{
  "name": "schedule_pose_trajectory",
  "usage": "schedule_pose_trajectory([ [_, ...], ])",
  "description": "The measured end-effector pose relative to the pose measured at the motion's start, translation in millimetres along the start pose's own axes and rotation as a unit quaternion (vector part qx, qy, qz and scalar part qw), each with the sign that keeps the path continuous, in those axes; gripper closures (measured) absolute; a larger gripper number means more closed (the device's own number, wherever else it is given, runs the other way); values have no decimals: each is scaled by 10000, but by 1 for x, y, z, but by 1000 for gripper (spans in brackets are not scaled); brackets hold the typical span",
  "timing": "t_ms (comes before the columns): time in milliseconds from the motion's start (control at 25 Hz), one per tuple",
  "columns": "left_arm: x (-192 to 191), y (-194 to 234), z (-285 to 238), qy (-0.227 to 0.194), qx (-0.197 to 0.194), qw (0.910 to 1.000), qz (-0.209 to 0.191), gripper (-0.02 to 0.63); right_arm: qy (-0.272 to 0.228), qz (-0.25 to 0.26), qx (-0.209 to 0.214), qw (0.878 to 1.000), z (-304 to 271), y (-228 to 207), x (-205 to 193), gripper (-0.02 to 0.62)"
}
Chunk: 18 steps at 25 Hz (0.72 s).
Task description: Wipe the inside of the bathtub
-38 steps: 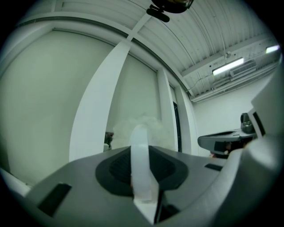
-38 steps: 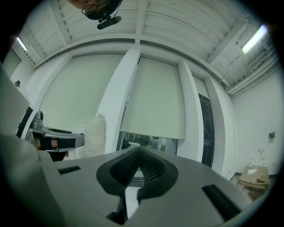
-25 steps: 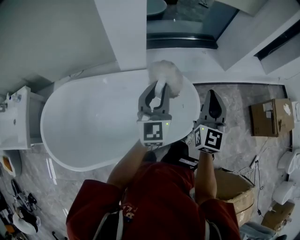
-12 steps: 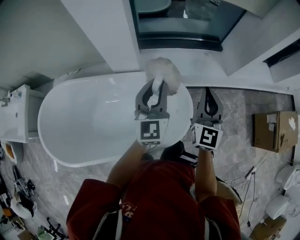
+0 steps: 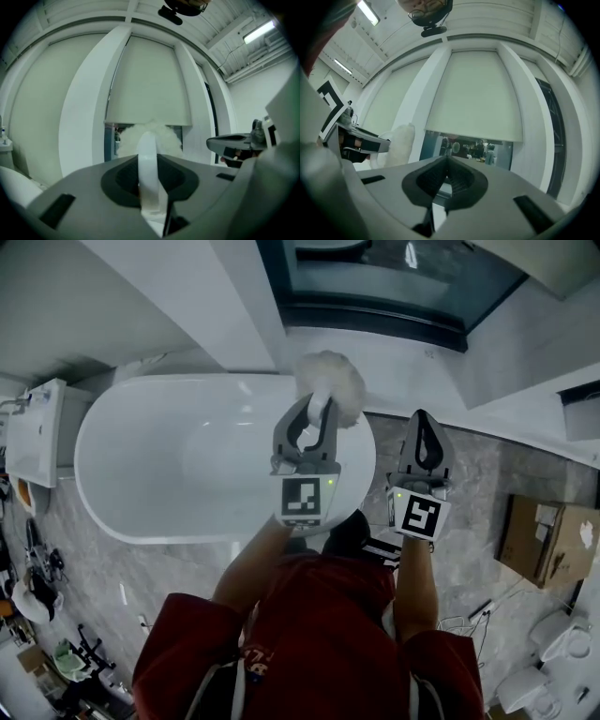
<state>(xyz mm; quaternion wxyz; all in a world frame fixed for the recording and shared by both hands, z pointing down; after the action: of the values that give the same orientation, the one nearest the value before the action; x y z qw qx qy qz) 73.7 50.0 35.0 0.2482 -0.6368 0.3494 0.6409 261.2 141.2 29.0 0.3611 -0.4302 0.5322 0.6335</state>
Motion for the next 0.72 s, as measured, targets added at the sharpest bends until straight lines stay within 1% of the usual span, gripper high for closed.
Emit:
schedule_pose_trajectory([
  [120, -10, 3, -6, 176, 58, 9996, -197, 508, 2, -123, 162, 9998, -10, -2, -9, 584],
  [280, -30, 4, -17, 498, 116, 9987, 45, 508, 13, -172, 231, 9996, -20, -3, -26, 584],
  [360, -47, 6, -22, 776, 38, 9970, -19, 508, 9, -247, 247, 9994, -23, -2, -36, 584],
  [440, -66, 9, -26, 1039, 27, 9946, 6, 508, 1, -328, 280, 9991, -27, 2, -47, 584],
  [720, -147, 17, -44, 1810, 136, 9827, 360, 508, 270, -445, 526, 9973, -36, 16, -108, 584],
])
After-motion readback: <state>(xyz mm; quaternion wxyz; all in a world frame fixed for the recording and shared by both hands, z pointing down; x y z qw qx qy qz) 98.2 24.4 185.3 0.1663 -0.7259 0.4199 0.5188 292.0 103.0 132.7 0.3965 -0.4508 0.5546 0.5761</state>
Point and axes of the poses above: the fingertips, and each gripper's own axes: z backward along the fingers, y to its left, x out of its top, the point moved 10 cm from there along z, backward along the fingers, and after that the axes turned 9 degrees about z, right-handed, at the moved point
